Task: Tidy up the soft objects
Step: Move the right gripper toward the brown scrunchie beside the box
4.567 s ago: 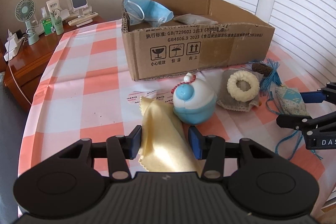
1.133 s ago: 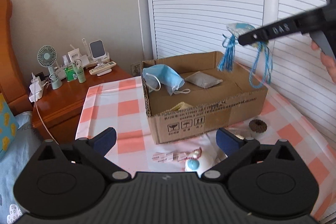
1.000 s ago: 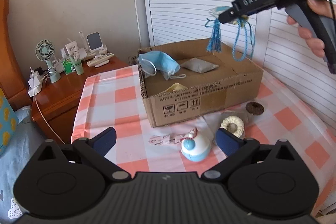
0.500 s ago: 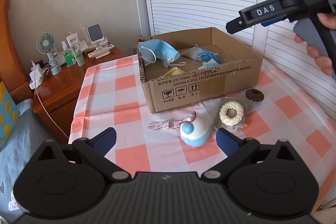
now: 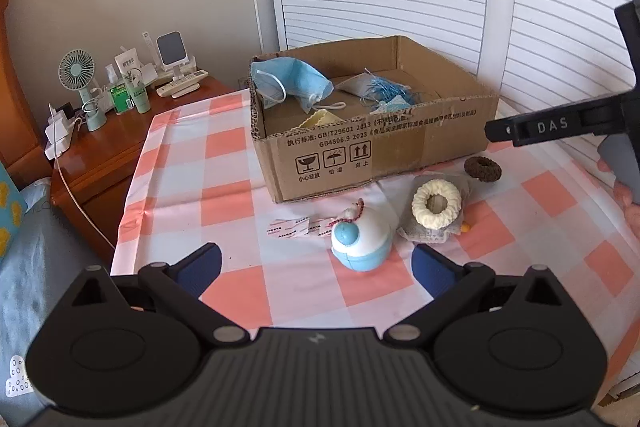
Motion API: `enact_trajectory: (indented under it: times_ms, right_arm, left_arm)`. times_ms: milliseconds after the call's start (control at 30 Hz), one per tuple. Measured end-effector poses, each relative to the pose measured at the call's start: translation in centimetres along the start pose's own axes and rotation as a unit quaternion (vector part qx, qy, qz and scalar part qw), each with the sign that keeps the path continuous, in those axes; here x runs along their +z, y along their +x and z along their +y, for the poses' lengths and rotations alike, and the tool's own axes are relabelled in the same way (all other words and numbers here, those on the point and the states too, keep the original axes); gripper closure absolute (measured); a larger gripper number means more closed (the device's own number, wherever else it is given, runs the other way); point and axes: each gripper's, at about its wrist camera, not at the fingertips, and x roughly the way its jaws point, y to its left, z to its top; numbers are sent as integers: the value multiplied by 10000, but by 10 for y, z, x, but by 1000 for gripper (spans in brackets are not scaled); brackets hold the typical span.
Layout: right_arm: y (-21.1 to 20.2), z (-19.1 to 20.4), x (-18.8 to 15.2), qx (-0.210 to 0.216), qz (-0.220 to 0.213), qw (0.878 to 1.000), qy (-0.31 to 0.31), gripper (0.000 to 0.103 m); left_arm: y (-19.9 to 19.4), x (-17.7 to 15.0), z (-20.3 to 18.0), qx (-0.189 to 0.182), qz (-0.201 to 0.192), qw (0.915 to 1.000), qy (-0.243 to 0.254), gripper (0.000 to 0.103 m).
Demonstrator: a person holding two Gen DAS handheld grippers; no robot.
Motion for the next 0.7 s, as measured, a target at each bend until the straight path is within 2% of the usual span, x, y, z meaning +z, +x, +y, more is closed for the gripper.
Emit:
enact_trajectory:
  times_ms: [233,467,567,700]
  right_arm:
    - [23,-4,-18,87,272,9992,269,0]
    - [50,0,-20,-40,402,9989,244,0]
    - [58,-2,-24,-150,519,9982,251,0]
    - [58,-5,-32,-480,544,9974,-3,0]
  left_arm:
    - [14,0,-1,-198,70,9998,-42,2]
    - [33,2,2,-328,202,9991,-166,2]
    - [39,4,3,-317,186,9992,-170,2]
    - [46,5,2,-478,147,9987,-64,2]
